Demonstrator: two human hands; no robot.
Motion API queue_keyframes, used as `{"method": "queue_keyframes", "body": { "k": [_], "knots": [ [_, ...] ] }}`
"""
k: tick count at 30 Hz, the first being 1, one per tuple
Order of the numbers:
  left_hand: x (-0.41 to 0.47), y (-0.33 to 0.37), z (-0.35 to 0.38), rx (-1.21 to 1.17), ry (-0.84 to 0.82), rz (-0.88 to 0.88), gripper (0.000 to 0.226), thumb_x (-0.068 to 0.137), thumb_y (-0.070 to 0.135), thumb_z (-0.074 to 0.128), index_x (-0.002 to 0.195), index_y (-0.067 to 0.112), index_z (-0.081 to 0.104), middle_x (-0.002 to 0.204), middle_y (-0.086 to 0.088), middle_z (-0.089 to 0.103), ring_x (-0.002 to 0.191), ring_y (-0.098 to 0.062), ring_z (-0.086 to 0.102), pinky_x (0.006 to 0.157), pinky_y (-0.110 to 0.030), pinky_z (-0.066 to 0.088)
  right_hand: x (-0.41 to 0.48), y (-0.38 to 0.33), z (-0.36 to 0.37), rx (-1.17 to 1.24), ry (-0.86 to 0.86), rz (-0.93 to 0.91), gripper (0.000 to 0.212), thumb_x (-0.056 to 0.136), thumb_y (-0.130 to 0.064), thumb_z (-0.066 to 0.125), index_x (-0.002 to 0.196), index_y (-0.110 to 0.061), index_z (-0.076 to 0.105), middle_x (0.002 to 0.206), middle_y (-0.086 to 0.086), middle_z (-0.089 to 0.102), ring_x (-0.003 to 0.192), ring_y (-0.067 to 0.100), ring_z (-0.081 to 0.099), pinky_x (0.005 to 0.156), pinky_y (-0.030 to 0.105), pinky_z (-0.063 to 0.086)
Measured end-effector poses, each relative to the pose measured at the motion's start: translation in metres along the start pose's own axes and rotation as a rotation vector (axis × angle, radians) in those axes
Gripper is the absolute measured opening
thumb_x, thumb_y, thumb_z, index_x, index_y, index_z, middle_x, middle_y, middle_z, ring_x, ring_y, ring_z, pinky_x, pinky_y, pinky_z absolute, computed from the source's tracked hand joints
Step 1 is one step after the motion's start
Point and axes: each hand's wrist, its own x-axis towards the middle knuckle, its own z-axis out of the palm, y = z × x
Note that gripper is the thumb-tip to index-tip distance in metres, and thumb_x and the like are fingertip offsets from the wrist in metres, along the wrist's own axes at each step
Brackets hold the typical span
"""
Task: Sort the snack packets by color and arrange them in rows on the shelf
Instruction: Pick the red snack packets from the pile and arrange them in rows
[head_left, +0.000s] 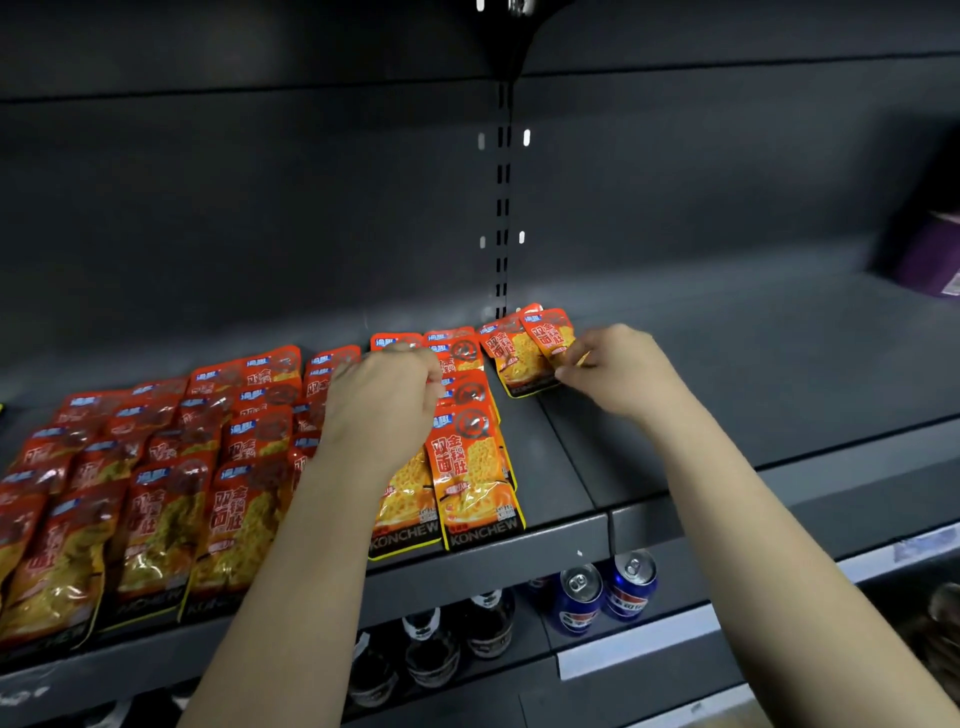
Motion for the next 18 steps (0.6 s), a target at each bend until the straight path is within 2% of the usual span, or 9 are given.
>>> {"method": "queue_keyframes", "body": {
  "k": [2, 4, 6, 7, 10, 13, 18],
  "knots": [
    [-0.001, 0.003, 0.001, -0.005, 0.008, -0.007, 0.016, 0.095, 0.028, 0.054, 0.106, 0.025, 0.066, 0.109, 0.004, 0.064, 0.098, -0.021, 0.063, 0.092, -0.04, 0.046, 0.018, 0.004, -0.003, -0.098, 0.089, 0.012, 0.017, 0.083, -0.032, 0.07, 0.082, -0.015, 0.071, 0.089, 0.009, 0.07, 0.089, 0.029, 0.063, 0.072, 0.033, 0.051],
    [-0.003, 0.006, 0.003, -0.028, 0.009, -0.012, 0.014, 0.095, 0.028, 0.056, 0.104, 0.026, 0.066, 0.109, 0.006, 0.065, 0.098, -0.02, 0.063, 0.091, -0.04, 0.047, 0.038, 0.01, -0.003, -0.165, 0.103, 0.05, 0.032, 0.087, -0.041, 0.064, 0.086, -0.009, 0.069, 0.09, 0.012, 0.068, 0.092, 0.034, 0.063, 0.069, 0.032, 0.049],
    [-0.004, 0.009, 0.006, -0.051, 0.002, -0.015, 0.012, 0.095, 0.027, 0.056, 0.101, 0.027, 0.066, 0.106, 0.007, 0.064, 0.095, -0.019, 0.063, 0.09, -0.04, 0.048, 0.055, 0.015, 0.001, -0.24, 0.029, 0.088, 0.044, 0.089, -0.052, 0.057, 0.093, -0.009, 0.067, 0.093, 0.013, 0.064, 0.096, 0.034, 0.061, 0.067, 0.03, 0.042],
    [-0.005, 0.01, 0.006, -0.057, -0.002, -0.019, 0.011, 0.095, 0.027, 0.056, 0.1, 0.027, 0.066, 0.105, 0.008, 0.064, 0.094, -0.018, 0.063, 0.09, -0.04, 0.048, 0.062, 0.018, 0.004, -0.273, -0.02, 0.1, 0.049, 0.089, -0.057, 0.054, 0.102, -0.012, 0.068, 0.101, 0.014, 0.063, 0.101, 0.034, 0.06, 0.07, 0.031, 0.042],
    [-0.006, 0.011, 0.007, -0.065, 0.008, -0.021, 0.011, 0.094, 0.026, 0.057, 0.099, 0.027, 0.067, 0.104, 0.008, 0.065, 0.092, -0.017, 0.063, 0.09, -0.041, 0.049, 0.071, 0.024, 0.013, -0.32, -0.115, 0.144, 0.064, 0.084, -0.066, 0.055, 0.122, -0.014, 0.061, 0.124, 0.016, 0.054, 0.119, 0.035, 0.05, 0.088, 0.038, 0.046],
    [-0.007, 0.012, 0.005, -0.064, 0.025, -0.027, 0.013, 0.094, 0.026, 0.056, 0.101, 0.027, 0.067, 0.105, 0.007, 0.065, 0.094, -0.019, 0.063, 0.088, -0.041, 0.05, 0.071, 0.026, 0.017, -0.327, -0.104, 0.146, 0.064, 0.081, -0.063, 0.062, 0.126, -0.018, 0.06, 0.127, 0.014, 0.05, 0.124, 0.035, 0.044, 0.095, 0.039, 0.045],
    [-0.009, 0.013, 0.004, -0.07, 0.049, -0.052, 0.015, 0.094, 0.024, 0.056, 0.104, 0.026, 0.068, 0.109, 0.006, 0.066, 0.098, -0.019, 0.063, 0.091, -0.042, 0.048, 0.074, 0.026, 0.02, -0.29, -0.099, 0.144, 0.057, 0.076, -0.059, 0.068, 0.111, -0.015, 0.063, 0.116, 0.01, 0.057, 0.115, 0.032, 0.051, 0.086, 0.037, 0.047]
  ]
}}
